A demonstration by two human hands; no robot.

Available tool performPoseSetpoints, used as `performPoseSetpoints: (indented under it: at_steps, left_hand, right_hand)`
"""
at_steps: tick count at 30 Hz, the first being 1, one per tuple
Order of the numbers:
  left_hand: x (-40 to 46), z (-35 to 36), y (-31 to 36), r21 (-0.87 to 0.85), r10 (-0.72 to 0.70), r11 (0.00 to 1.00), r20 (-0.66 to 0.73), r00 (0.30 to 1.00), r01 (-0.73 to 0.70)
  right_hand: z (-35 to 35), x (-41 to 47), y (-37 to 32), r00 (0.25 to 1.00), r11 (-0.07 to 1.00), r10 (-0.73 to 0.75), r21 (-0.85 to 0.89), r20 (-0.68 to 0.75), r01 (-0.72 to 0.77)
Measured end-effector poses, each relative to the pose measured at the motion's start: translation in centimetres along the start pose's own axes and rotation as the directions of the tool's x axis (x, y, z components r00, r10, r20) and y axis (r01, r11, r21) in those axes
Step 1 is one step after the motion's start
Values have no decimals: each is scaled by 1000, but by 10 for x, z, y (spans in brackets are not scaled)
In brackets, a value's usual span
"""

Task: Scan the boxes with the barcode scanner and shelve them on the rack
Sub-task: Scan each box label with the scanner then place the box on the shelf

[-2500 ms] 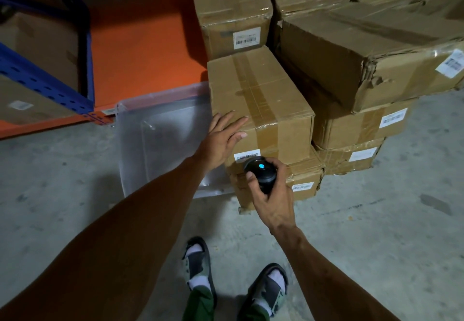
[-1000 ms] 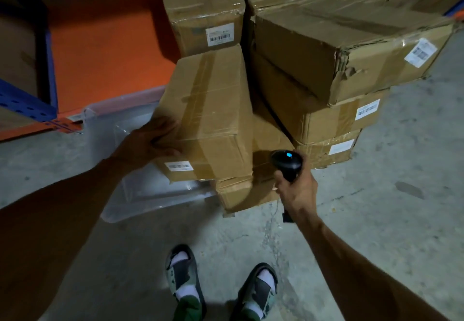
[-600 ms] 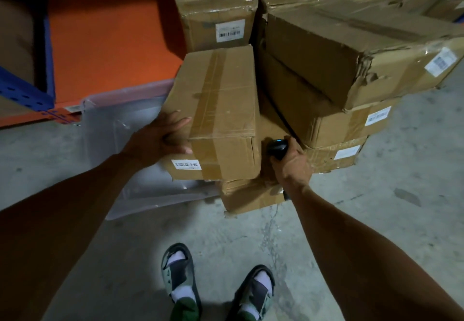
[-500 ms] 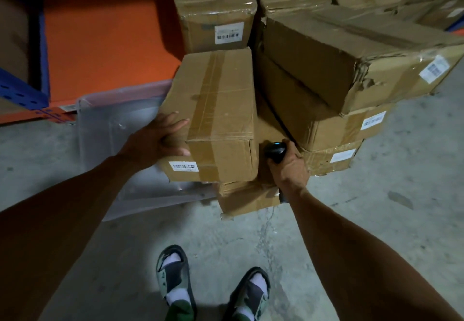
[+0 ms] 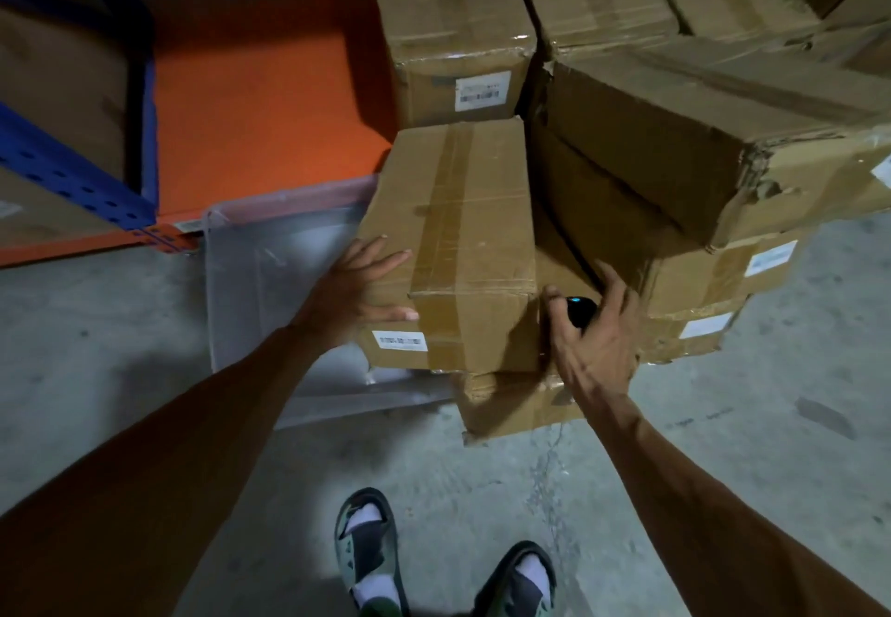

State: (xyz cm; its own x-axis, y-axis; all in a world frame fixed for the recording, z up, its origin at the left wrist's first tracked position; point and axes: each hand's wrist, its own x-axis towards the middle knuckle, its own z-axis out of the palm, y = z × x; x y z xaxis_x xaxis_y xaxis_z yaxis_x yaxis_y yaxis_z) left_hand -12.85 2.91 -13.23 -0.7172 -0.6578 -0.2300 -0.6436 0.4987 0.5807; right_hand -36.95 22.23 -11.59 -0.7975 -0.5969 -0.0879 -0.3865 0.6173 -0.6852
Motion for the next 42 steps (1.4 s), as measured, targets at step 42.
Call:
performPoseSetpoints:
  at_steps: [42]
  left_hand:
    - [-5,38,-13,-801,-375,599,-296,879,-14]
  right_hand:
    - [60,16,-36,972,878,-138,478,191,30]
